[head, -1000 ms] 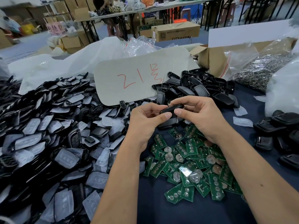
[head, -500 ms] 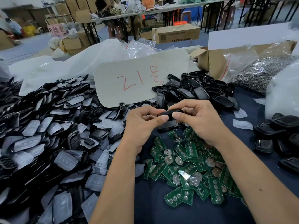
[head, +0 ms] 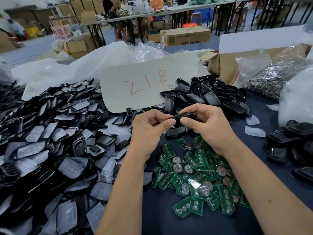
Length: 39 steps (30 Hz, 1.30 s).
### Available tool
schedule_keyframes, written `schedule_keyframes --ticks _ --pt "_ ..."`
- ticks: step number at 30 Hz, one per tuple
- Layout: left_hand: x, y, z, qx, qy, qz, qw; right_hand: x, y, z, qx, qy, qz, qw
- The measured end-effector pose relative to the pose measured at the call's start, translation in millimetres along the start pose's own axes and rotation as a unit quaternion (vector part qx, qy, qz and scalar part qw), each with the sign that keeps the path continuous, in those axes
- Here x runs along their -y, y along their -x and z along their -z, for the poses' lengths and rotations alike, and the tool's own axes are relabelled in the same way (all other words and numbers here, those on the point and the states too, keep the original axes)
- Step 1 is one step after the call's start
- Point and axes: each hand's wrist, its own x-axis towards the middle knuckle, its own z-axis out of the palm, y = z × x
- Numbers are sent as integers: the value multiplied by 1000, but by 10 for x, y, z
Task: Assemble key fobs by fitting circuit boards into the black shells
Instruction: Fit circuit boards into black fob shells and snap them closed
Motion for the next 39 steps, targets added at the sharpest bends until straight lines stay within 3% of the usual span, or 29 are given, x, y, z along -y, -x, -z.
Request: schedule_keyframes --ticks 5,11,16,24,34,36,39 --pt "7 -4 55 11 -23 -21 999 17 -8 -9 -2 26 29 999" --pt "-7 10 -5 11 -169 -41 985 12 -11 -56 11 152 60 987" --pt "-15 58 -132 19 -268 -93 959 46 -16 -40 32 158 43 986" --pt "-2 64 -232 15 -234 -48 971 68 -10 -69 19 71 47 996" --pt "6 24 -223 46 -204 -12 978 52 -9 -147 -14 89 51 995" --pt "-5 11 -222 38 -167 15 985 53 -19 -162 -46 52 40 997" --pt "-32 18 -216 16 -17 74 997 26 -26 -151 -79 53 23 995"
